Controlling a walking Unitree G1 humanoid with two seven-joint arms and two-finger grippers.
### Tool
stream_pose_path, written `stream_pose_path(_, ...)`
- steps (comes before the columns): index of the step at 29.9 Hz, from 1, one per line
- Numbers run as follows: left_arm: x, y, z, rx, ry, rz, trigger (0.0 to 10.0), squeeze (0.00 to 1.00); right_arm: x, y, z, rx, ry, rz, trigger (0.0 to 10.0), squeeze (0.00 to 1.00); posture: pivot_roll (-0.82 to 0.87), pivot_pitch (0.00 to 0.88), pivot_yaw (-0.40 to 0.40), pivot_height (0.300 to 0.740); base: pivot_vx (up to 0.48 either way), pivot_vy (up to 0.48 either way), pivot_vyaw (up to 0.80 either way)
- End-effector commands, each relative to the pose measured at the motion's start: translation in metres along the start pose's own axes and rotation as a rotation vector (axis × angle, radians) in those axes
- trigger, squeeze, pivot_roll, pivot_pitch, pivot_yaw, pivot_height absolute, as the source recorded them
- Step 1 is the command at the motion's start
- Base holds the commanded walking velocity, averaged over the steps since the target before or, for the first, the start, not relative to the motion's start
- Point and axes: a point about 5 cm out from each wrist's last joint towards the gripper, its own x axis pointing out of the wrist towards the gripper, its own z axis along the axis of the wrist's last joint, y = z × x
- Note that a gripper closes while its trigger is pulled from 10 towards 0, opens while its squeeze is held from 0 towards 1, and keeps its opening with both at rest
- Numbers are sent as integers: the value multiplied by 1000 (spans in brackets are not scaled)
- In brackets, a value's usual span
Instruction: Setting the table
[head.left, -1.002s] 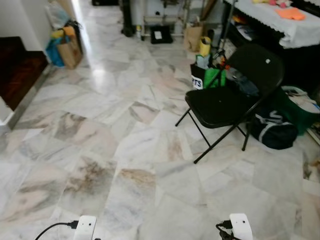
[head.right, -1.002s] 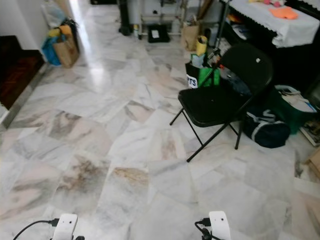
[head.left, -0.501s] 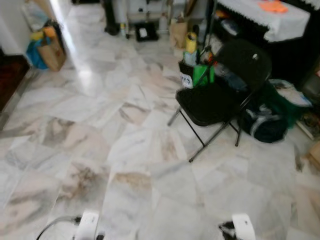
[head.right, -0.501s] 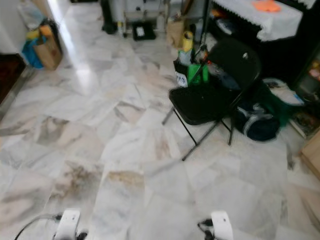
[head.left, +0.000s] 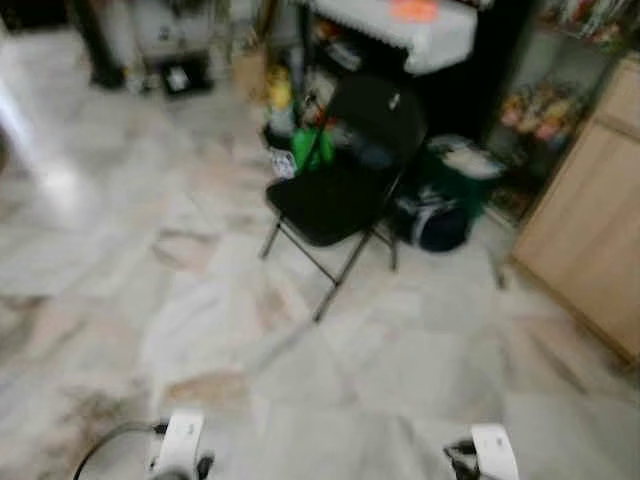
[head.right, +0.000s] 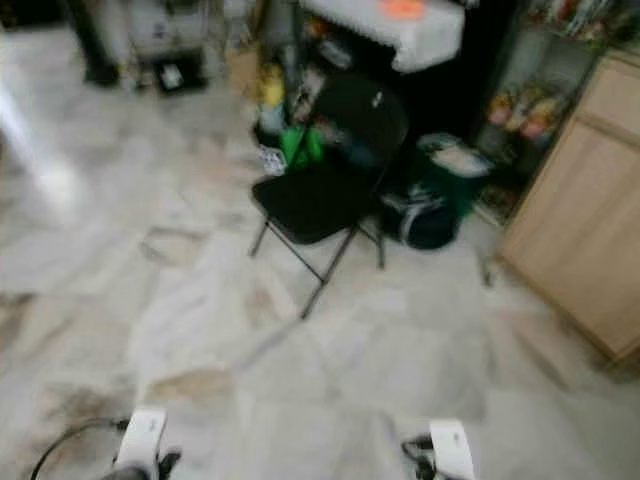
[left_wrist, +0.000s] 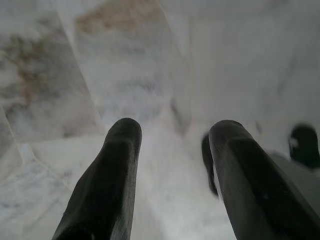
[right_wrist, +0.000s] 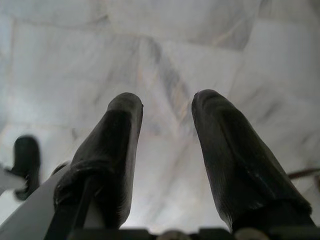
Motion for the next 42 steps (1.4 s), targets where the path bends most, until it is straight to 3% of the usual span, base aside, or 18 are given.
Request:
stream_pose_path(1, 1, -5, 10, -46, -66, 0, 10000, 0, 1, 11, -7, 296, 24, -8, 10000, 0, 158, 0, -119, 740, 0, 0, -800)
stream_pose_path(19, 1, -5, 15, -33, -94, -12, 10000, 0, 1, 12, -6, 294, 24, -8, 10000, 0, 156, 0, -109, 740, 0, 0, -800)
stream_pose_path(23, 1, -5, 18, 58, -104, -15, 10000, 0, 1, 12, -5, 287, 25, -7, 10000, 0, 155, 0, -110, 740, 0, 0, -800)
stream_pose_path(26, 1, -7, 16, 48, -96, -21, 10000, 0, 1, 12, -6, 287, 25, -7, 10000, 0, 153, 0, -111, 740, 0, -480, -800)
stream_pose_path(42, 1, -12, 14, 51, -96, -49, 10000, 0, 1, 12, -5, 282, 27, -3, 10000, 0, 150, 3, -110, 740, 0, 0, -794)
